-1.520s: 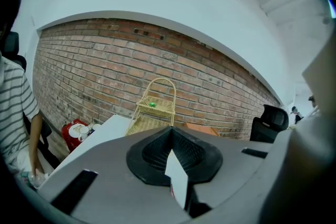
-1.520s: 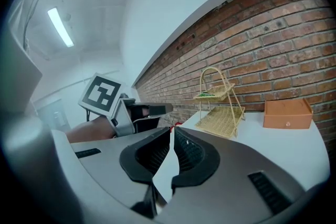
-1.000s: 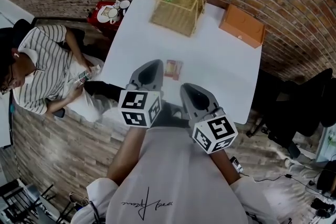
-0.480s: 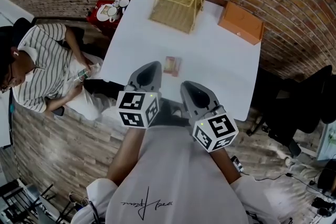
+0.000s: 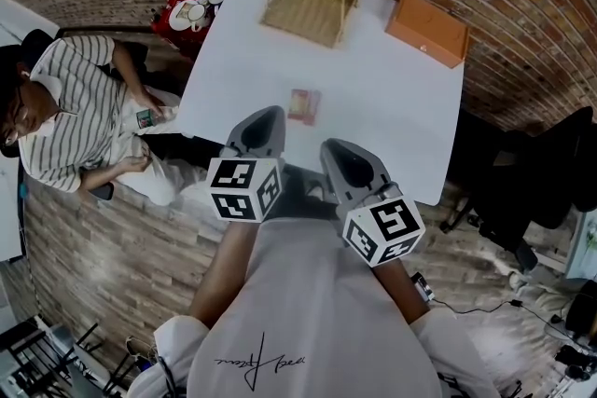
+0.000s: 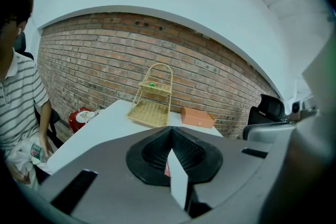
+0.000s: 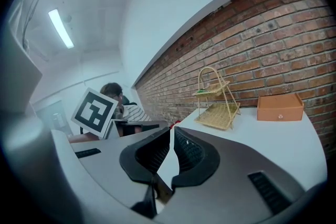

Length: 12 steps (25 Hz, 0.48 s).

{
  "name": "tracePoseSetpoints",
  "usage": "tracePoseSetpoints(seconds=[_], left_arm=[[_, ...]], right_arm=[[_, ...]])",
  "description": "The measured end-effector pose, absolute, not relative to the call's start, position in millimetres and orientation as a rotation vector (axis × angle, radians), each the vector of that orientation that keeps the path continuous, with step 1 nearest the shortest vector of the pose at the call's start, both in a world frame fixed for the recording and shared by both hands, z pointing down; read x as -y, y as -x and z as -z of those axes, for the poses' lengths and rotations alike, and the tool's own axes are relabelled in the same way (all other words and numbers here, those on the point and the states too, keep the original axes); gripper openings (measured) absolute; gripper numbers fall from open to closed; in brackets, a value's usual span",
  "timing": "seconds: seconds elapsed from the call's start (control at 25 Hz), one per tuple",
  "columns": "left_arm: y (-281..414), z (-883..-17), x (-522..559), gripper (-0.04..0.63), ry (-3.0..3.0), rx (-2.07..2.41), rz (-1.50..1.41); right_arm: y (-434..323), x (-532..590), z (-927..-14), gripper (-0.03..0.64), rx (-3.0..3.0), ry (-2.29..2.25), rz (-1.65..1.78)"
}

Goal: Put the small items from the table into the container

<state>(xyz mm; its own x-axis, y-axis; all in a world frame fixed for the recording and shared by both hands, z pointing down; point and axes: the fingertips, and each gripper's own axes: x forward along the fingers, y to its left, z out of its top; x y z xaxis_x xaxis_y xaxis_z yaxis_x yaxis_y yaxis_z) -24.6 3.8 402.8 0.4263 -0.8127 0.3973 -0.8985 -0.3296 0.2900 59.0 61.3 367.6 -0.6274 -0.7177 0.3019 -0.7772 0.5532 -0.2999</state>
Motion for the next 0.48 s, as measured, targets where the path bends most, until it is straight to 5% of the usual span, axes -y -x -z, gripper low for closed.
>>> tracePoseSetpoints(seconds=[0.48], left_arm=[[19,-426,0,0.011,-2.176,1.406,-0.284]], right_arm=[[-58,-54,-374,0.023,2.623,-1.273,-0.65]])
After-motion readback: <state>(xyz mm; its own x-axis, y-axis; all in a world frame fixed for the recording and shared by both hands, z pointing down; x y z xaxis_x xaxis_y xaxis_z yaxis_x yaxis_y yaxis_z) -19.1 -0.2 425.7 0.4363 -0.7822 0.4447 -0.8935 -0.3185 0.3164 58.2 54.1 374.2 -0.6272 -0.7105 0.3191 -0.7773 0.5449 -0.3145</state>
